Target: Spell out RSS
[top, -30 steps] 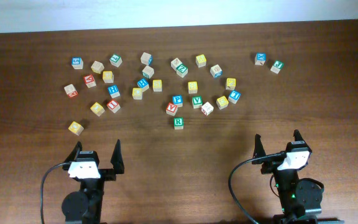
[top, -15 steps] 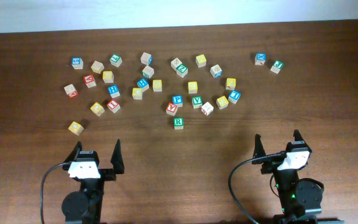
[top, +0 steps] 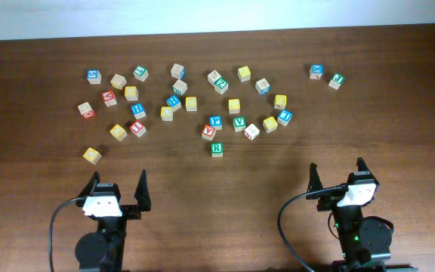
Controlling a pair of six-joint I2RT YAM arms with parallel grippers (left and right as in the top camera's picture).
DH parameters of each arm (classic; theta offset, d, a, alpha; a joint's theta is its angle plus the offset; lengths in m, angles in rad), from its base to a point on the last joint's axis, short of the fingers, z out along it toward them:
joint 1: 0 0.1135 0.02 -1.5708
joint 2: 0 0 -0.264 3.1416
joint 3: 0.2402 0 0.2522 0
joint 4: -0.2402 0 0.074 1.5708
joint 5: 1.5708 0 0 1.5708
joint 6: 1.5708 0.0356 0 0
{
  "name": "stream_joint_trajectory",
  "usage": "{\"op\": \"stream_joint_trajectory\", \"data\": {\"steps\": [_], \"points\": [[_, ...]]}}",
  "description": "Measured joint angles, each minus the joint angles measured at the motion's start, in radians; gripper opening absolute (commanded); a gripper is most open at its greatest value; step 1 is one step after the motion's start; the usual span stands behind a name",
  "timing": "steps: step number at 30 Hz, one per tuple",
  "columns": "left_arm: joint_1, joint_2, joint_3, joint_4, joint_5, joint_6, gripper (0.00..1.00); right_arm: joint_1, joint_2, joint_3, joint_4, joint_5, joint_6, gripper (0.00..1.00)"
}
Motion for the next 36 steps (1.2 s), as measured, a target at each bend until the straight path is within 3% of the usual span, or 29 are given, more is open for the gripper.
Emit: {"op": "stream_joint_trajectory", "data": {"steps": [2, 5, 11, 13, 17, 18, 21, 23, 26, 29, 32, 36], "points": [[0.0, 0.0, 0.0, 0.002, 0.006, -0.004, 0.99, 0.0, 0.0, 0.0, 0.0, 0.0, 0.0, 0.98], [0.0, 0.0, -0.005, 0.087, 0.175, -0.071, 0.99, 0.0, 0.0, 0.0, 0.0, 0.0, 0.001, 0.98], [0.0, -0.002, 0.01, 0.713, 0.449, -0.115, 0.99, 0.0, 0.0, 0.0, -0.001, 0.007, 0.0, 0.98], [0.0, 0.005, 0.051, 0.721, 0.458, -0.117, 0.99, 0.0, 0.0, 0.0, -0.001, 0.007, 0.0, 0.98], [0.0, 0.18, 0.375, 0.404, 0.493, -0.121, 0.99, 0.0, 0.0, 0.0, -0.001, 0.007, 0.0, 0.98], [0.001, 0.282, 0.527, 0.227, 0.538, -0.113, 0.99, 0.0, 0.0, 0.0, 0.0, 0.008, 0.0, 0.98], [0.003, 0.511, 0.775, -0.024, 0.757, -0.059, 0.99, 0.0, 0.001, 0.0, -0.001, 0.008, 0.0, 0.98], [0.003, 0.646, 0.834, -0.053, 0.917, -0.041, 0.99, 0.0, 0.001, 0.0, -0.001, 0.008, 0.0, 0.98], [0.003, 0.769, 0.855, 0.0, 1.039, -0.049, 0.99, 0.0, 0.0, 0.0, -0.001, 0.007, 0.0, 0.98], [-0.01, 0.884, 0.922, -0.192, 0.994, -0.069, 0.99, 0.0, 0.0, 0.0, -0.001, 0.008, 0.0, 0.98], [-0.079, 0.976, 0.959, -0.451, 0.794, -0.076, 0.99, 0.0, 0.0, 0.0, -0.001, 0.007, 0.0, 0.98], [-0.135, 1.083, 0.961, -0.513, 0.729, -0.087, 0.99, 0.0, 0.0, 0.0, -0.001, 0.008, -0.001, 0.98]]}}
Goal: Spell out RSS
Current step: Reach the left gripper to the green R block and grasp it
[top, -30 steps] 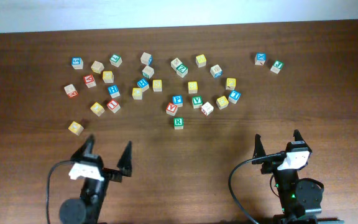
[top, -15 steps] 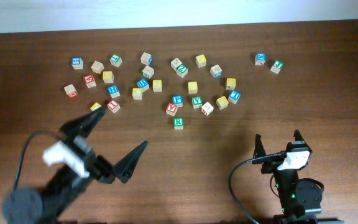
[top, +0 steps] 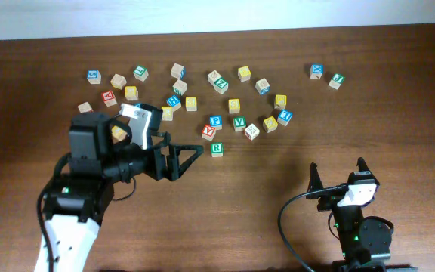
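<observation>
A green-lettered R block (top: 217, 149) lies alone in front of the scatter of letter blocks (top: 234, 105). My left gripper (top: 189, 162) reaches out over the table, open, its fingers pointing right and ending just left of the R block with nothing between them. My right gripper (top: 337, 168) stands open near the front right, far from any block. At this size I cannot pick out the S blocks. The left arm (top: 97, 155) covers a few blocks on the left side.
Several wooden letter blocks spread across the back half of the table, from a blue one (top: 94, 75) at the left to a green one (top: 337, 80) at the right. The table's far edge (top: 217, 34) meets a white wall.
My left arm has left its rest pose at the front left and now stretches over the left blocks, with its open gripper just left of the R block. The right arm and the blocks are unchanged.
</observation>
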Controlling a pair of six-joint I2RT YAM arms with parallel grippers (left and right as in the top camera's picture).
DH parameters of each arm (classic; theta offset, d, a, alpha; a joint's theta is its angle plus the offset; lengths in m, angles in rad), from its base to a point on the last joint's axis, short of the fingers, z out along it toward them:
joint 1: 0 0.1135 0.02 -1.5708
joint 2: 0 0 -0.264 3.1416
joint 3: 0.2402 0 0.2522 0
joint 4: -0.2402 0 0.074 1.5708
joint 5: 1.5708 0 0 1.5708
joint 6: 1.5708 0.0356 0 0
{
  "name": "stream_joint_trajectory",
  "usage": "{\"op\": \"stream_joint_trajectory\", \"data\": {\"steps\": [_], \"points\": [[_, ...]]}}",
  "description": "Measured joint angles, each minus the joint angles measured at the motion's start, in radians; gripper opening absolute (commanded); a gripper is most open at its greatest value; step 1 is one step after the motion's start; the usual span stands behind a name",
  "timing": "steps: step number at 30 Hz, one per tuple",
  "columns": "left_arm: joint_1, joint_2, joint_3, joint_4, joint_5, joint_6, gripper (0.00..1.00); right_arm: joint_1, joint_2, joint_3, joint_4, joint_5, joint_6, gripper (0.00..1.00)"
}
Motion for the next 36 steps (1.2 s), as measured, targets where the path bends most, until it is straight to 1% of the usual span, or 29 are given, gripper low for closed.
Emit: {"op": "stream_joint_trajectory", "data": {"steps": [2, 4, 6, 7, 9, 12, 13, 15, 19, 21, 23, 24, 25, 28, 30, 32, 34, 36], "points": [[-0.033, 0.034, 0.008, -0.015, -0.062, -0.04, 0.99, 0.0, 0.0, 0.0, 0.0, 0.0, 0.001, 0.98], [-0.119, 0.105, 0.085, -0.156, -0.238, -0.103, 0.99, 0.0, 0.0, 0.0, 0.0, 0.0, 0.001, 0.98], [-0.221, 0.21, 0.224, -0.33, -0.467, -0.176, 0.99, 0.0, 0.0, 0.0, 0.0, 0.0, 0.001, 0.98], [-0.26, 0.254, 0.269, -0.348, -0.548, -0.214, 0.99, 0.0, 0.0, 0.0, 0.0, 0.0, 0.001, 0.98], [-0.317, 0.327, 0.312, -0.33, -0.632, -0.285, 0.99, 0.0, 0.0, 0.0, 0.0, 0.0, 0.001, 0.98], [-0.386, 0.459, 0.318, -0.292, -0.667, -0.366, 0.99, 0.0, 0.0, 0.0, 0.0, 0.0, 0.001, 0.98], [-0.395, 0.486, 0.319, -0.262, -0.671, -0.383, 0.89, 0.0, 0.0, 0.0, 0.0, 0.0, 0.002, 0.98], [-0.41, 0.563, 0.322, -0.214, -0.679, -0.415, 0.79, 0.0, 0.0, 0.0, 0.0, 0.0, 0.0, 0.98], [-0.439, 0.699, 0.322, -0.168, -0.746, -0.503, 0.8, 0.0, 0.0, 0.0, 0.0, 0.0, 0.001, 0.98], [-0.458, 0.749, 0.322, -0.143, -0.789, -0.529, 0.77, 0.0, 0.0, 0.0, 0.0, 0.0, 0.001, 0.98], [-0.475, 0.777, 0.322, -0.125, -0.827, -0.54, 0.71, 0.0, 0.0, 0.0, 0.0, 0.0, 0.001, 0.98], [-0.486, 0.794, 0.322, -0.111, -0.855, -0.544, 0.63, 0.0, 0.0, 0.0, 0.0, 0.0, 0.001, 0.98], [-0.497, 0.811, 0.322, -0.103, -0.882, -0.548, 0.6, 0.0, 0.0, 0.0, 0.0, 0.0, 0.002, 0.98], [-0.512, 0.83, 0.322, -0.075, -0.931, -0.55, 0.58, 0.0, 0.0, 0.0, 0.0, 0.0, 0.001, 0.98], [-0.512, 0.833, 0.322, -0.056, -0.953, -0.55, 0.58, 0.0, 0.0, 0.0, 0.0, 0.0, 0.001, 0.98], [-0.512, 0.856, 0.322, -0.042, -0.972, -0.55, 0.56, 0.0, 0.0, 0.0, 0.0, 0.0, 0.001, 0.98], [-0.512, 0.875, 0.322, -0.031, -0.981, -0.551, 0.42, 0.0, 0.0, 0.0, 0.0, 0.0, 0.001, 0.98], [-0.512, 0.895, 0.322, -0.024, -0.991, -0.555, 0.39, 0.0, 0.0, 0.0, 0.0, 0.0, 0.0, 0.98]]}}
